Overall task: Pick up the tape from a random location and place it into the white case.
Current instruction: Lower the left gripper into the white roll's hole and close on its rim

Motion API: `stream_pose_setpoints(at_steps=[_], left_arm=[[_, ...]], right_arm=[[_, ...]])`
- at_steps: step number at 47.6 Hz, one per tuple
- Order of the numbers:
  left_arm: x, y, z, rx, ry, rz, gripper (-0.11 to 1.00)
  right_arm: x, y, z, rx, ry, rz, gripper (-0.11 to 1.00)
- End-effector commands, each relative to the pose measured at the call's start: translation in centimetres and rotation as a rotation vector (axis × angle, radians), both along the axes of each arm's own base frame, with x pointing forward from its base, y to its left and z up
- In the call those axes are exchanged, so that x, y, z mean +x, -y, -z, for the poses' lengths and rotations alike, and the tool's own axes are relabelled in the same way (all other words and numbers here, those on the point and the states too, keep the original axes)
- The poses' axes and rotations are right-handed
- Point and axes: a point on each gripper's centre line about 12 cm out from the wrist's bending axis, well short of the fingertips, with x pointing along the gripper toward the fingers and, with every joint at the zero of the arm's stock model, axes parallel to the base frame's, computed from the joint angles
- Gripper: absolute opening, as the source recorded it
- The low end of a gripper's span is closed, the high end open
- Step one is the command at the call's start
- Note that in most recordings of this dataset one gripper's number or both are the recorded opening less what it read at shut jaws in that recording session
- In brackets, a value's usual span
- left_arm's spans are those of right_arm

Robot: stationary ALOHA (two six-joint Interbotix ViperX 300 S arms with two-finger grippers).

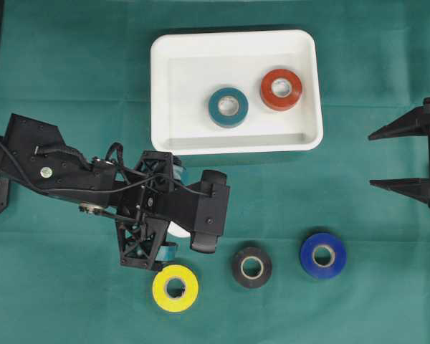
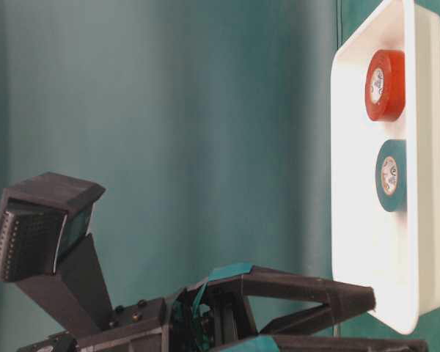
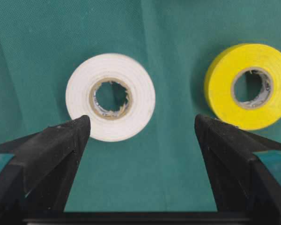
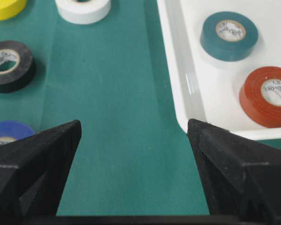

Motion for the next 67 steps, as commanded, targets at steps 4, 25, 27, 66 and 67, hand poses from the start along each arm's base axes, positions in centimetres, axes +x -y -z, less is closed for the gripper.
stream_pose_setpoints(at_steps=[4, 25, 27, 66, 67], left_arm=[[0.1, 0.0, -0.5, -0.001, 0.023, 0.001, 0.90], [0.6, 1.0, 2.6, -0.007, 0.035, 0.022, 0.90], [0.6, 1.2, 2.8, -0.006, 0.035, 0.028, 0.90], [0.3, 0.5, 8.1, 0.004, -0.023, 0.013, 0.90], [0.3, 0.5, 8.2, 0.003, -0.026, 0.013, 0.90]], right_arm=[[0.3, 0.0, -0.6, -0.001, 0.013, -0.001, 0.89], [0.4, 0.0, -0.5, -0.001, 0.010, -0.001, 0.89], [0.3, 0.0, -0.5, -0.002, 0.009, -0.001, 0.89], [0.4, 0.0, -0.3, -0.004, 0.001, -0.001, 0.89], [0.4, 0.0, -0.3, -0.004, 0.003, -0.002, 0.89]])
